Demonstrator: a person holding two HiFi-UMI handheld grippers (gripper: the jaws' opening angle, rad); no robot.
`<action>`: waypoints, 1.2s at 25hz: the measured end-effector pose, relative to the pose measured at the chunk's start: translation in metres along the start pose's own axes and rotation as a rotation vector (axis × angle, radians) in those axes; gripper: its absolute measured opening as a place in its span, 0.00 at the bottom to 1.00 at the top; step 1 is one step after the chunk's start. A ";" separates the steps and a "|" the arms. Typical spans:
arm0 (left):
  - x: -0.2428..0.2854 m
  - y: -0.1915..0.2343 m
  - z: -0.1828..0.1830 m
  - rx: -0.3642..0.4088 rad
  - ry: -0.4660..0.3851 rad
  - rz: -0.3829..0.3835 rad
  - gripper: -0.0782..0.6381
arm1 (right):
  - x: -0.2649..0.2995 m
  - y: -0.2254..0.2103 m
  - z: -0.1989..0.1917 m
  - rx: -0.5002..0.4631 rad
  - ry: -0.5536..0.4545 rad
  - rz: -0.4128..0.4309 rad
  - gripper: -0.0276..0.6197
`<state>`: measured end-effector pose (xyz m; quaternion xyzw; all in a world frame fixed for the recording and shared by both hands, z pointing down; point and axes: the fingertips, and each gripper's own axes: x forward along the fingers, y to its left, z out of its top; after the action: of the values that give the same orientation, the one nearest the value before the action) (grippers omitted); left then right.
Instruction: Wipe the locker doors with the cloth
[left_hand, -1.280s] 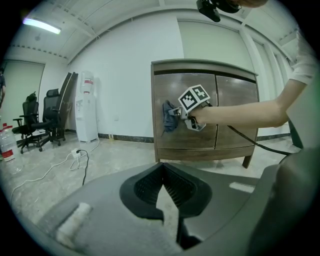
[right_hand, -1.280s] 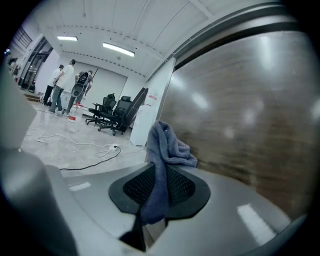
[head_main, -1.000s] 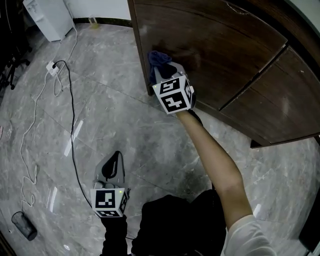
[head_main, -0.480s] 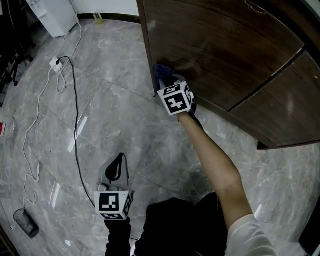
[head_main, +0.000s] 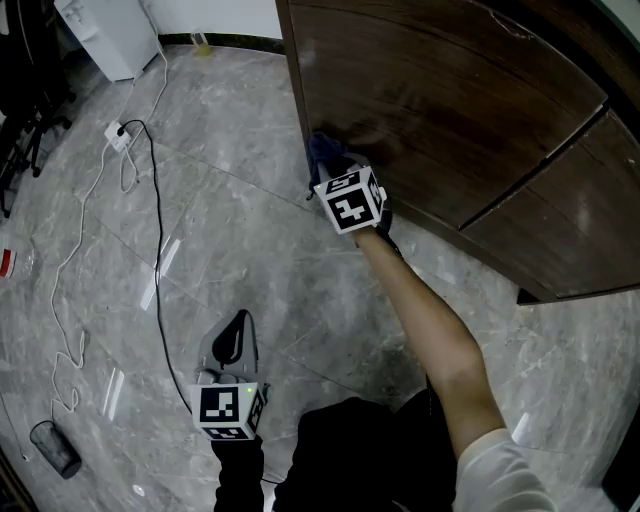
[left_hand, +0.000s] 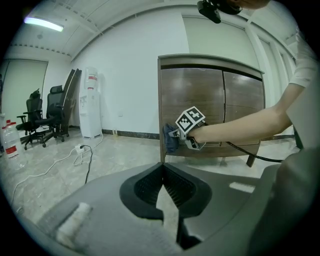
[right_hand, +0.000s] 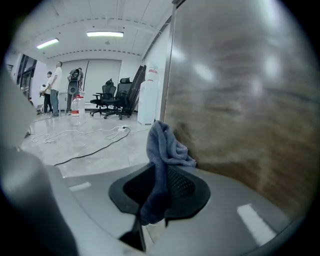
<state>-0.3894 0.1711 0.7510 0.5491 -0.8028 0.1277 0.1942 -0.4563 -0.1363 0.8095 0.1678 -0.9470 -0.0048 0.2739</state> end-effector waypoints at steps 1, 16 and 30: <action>0.000 0.000 0.002 0.001 -0.004 0.000 0.11 | -0.005 -0.001 0.010 -0.008 -0.016 -0.003 0.15; -0.007 -0.009 0.043 0.013 -0.064 -0.011 0.11 | -0.084 -0.019 0.174 -0.126 -0.249 -0.063 0.15; -0.019 -0.017 0.059 0.024 -0.091 -0.012 0.11 | -0.146 -0.030 0.301 -0.151 -0.434 -0.117 0.15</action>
<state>-0.3782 0.1559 0.6894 0.5616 -0.8058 0.1110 0.1515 -0.4873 -0.1428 0.4750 0.1965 -0.9693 -0.1276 0.0751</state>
